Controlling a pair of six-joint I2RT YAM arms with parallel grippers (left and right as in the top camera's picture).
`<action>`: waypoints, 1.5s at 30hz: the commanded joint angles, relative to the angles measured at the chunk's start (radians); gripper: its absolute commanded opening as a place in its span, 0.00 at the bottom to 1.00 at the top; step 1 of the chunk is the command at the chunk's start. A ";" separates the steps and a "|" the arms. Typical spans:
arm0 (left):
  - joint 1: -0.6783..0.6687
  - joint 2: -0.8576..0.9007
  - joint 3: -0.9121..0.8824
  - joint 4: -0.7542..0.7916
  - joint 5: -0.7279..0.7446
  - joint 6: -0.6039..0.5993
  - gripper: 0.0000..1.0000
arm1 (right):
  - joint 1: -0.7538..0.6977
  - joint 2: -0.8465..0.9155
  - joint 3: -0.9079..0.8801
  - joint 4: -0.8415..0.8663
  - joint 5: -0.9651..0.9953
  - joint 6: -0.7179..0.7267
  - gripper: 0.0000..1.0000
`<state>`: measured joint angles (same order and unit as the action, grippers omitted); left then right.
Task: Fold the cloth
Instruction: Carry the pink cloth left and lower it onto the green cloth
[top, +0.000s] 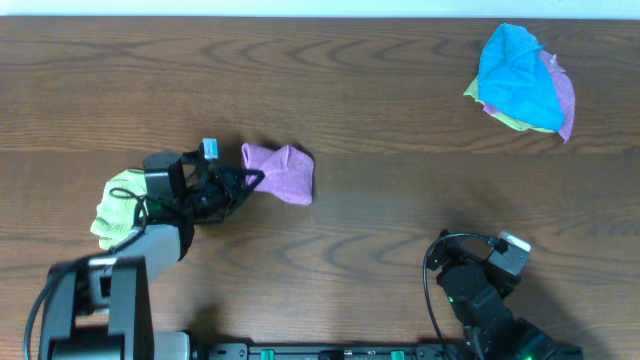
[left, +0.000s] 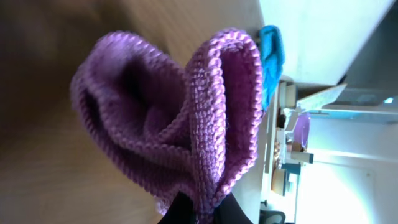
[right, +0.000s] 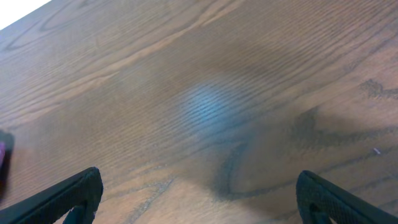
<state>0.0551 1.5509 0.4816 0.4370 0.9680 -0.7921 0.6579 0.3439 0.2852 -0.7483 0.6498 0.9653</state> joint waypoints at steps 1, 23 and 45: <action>0.005 -0.108 0.051 -0.168 -0.042 0.125 0.06 | -0.004 -0.005 -0.005 -0.004 0.010 0.006 0.99; 0.239 -0.304 0.514 -1.207 -0.373 0.612 0.06 | -0.004 -0.005 -0.005 -0.003 0.010 0.006 0.99; 0.453 -0.266 0.517 -1.199 -0.390 0.682 0.06 | -0.004 -0.005 -0.005 -0.004 0.010 0.006 0.99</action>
<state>0.4965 1.2701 0.9695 -0.7677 0.5758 -0.1295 0.6579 0.3439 0.2848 -0.7498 0.6464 0.9653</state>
